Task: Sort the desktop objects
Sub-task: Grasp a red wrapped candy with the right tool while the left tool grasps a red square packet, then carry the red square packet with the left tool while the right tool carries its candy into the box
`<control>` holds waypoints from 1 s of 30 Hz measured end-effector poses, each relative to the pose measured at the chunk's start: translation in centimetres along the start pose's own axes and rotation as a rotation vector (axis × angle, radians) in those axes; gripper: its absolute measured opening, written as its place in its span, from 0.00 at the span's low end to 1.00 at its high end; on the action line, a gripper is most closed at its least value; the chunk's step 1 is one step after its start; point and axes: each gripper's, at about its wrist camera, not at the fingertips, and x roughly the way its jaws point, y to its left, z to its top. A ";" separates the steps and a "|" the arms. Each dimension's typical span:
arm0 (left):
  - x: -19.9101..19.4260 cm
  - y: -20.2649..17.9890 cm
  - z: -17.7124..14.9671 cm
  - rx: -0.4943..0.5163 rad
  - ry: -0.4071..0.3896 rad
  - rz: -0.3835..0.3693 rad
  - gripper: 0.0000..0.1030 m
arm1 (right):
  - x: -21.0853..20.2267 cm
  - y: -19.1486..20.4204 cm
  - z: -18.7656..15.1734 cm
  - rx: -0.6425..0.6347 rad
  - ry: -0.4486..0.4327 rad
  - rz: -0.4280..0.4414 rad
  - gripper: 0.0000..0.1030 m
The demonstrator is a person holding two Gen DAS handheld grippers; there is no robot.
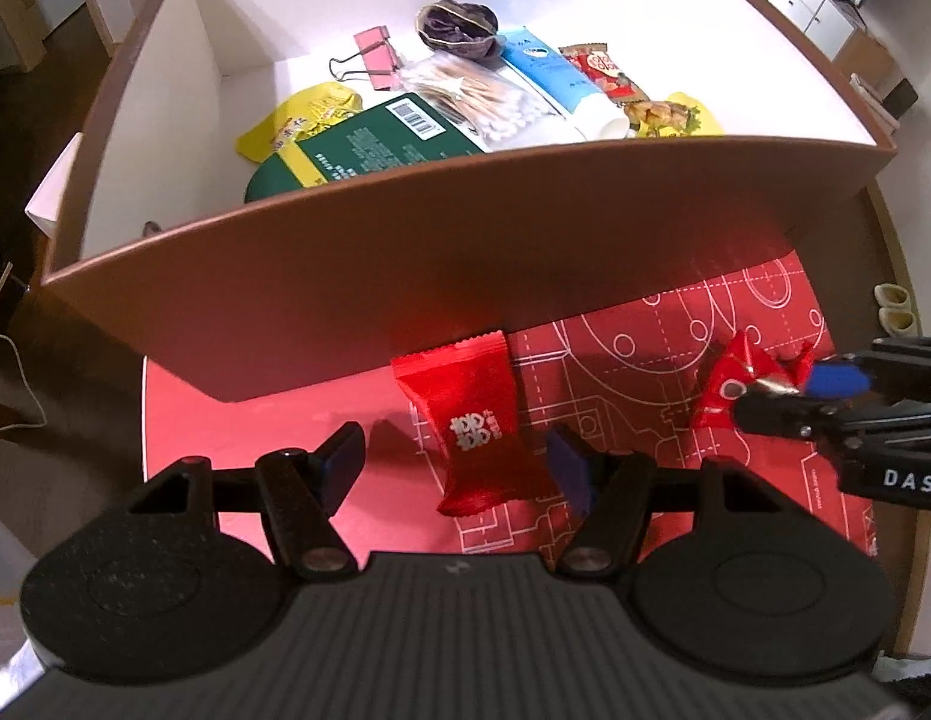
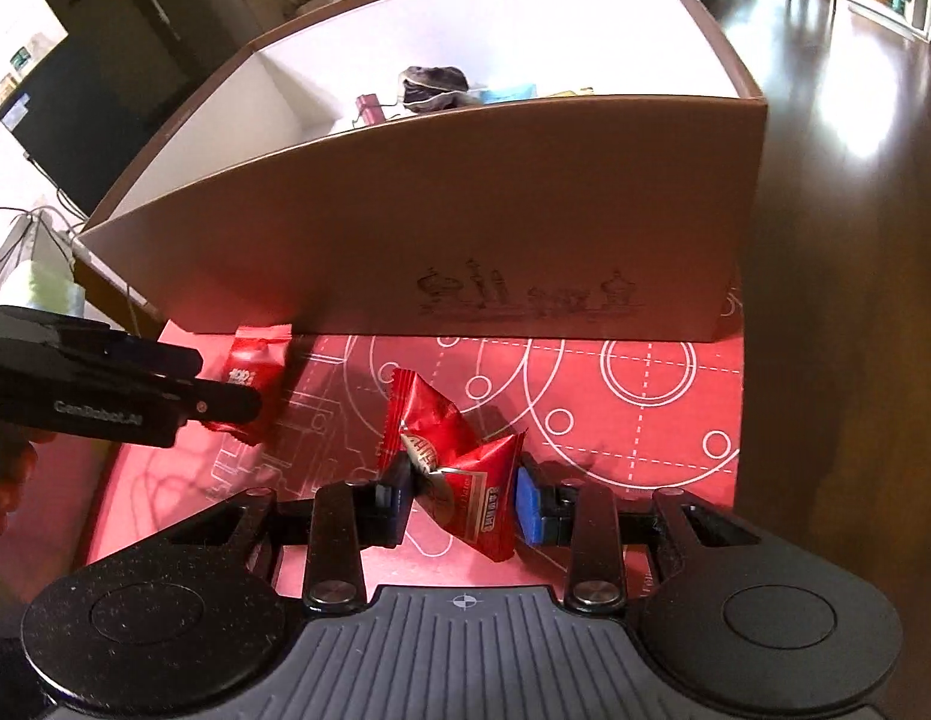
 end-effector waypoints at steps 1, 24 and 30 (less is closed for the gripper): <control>0.2 -0.2 0.0 0.006 0.001 0.003 0.62 | -0.1 0.0 -0.1 0.001 -0.001 -0.002 0.33; -1.4 -2.2 -2.1 0.160 0.016 -0.006 0.25 | -1.5 1.1 -1.1 -0.012 0.021 -0.010 0.33; -4.1 -2.0 -2.6 0.182 -0.014 -0.033 0.25 | -2.3 2.0 -1.2 -0.032 0.065 0.005 0.33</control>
